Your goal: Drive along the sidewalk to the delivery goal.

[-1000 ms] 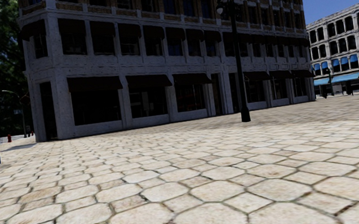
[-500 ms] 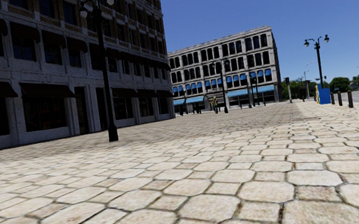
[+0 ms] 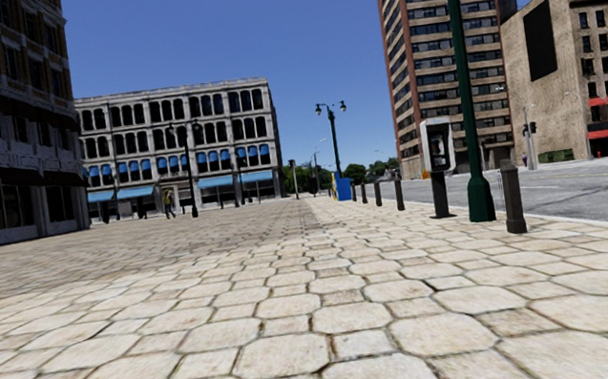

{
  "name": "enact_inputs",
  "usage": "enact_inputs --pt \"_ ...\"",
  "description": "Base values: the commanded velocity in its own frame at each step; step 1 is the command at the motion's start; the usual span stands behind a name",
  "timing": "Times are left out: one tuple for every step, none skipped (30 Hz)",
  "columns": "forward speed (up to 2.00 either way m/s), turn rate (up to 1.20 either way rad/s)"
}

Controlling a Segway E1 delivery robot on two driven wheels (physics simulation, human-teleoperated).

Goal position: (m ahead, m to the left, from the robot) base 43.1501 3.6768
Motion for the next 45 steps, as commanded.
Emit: enact_inputs --pt "2.00 0.00" --pt "2.00 0.00" --pt "2.00 0.00" --pt "2.00 0.00" --pt "2.00 0.00" --pt "2.00 0.00" --pt "2.00 0.00" --pt "2.00 0.00" --pt "2.00 0.00" --pt "2.00 0.00" --pt "2.00 0.00" --pt "2.00 0.00" --pt "2.00 0.00" --pt "2.00 0.00" --pt "2.00 0.00" --pt "2.00 0.00" --pt "2.00 0.00" --pt "2.00 0.00" --pt "2.00 0.00" --pt "2.00 0.00" --pt "2.00 0.00" --pt "2.00 0.00" --pt "2.00 0.00" --pt "2.00 0.00" --pt "2.00 0.00" --pt "2.00 0.00" --pt "2.00 0.00" --pt "2.00 0.00" --pt "2.00 0.00" --pt "2.00 0.00" --pt "2.00 0.00" --pt "2.00 0.00" --pt "2.00 0.00" --pt "2.00 0.00" --pt "2.00 0.00" --pt "2.00 0.00" --pt "2.00 0.00" --pt "2.00 0.00" --pt "2.00 0.00" --pt "2.00 0.00" --pt "2.00 0.00" --pt "2.00 0.00" --pt "2.00 0.00" --pt "2.00 0.00" --pt "2.00 0.16"
